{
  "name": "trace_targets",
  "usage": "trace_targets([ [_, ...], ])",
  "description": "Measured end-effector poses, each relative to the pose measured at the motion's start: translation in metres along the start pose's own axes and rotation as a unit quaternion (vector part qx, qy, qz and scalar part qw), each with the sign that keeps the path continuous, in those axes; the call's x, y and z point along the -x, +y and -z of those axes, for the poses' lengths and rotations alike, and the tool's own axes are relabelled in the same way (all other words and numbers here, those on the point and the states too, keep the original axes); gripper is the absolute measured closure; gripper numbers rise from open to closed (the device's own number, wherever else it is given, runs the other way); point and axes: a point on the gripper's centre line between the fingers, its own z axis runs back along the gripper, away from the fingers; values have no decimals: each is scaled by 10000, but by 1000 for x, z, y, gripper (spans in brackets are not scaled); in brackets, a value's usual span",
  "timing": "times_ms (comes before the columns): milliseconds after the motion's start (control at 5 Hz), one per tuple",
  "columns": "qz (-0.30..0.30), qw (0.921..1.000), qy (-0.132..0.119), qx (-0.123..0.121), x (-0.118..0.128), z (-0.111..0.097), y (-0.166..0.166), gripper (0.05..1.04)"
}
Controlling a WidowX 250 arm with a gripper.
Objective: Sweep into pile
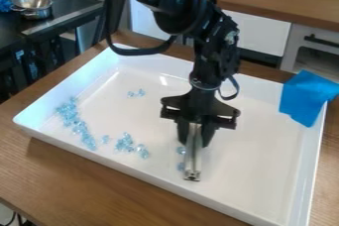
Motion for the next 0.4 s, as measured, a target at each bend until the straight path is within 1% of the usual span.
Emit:
trace_targets([
  [200, 184, 9997, -53, -166, -6, 2, 13, 702],
  [400, 390, 9982, -235, -392, -13, 5, 32, 702],
])
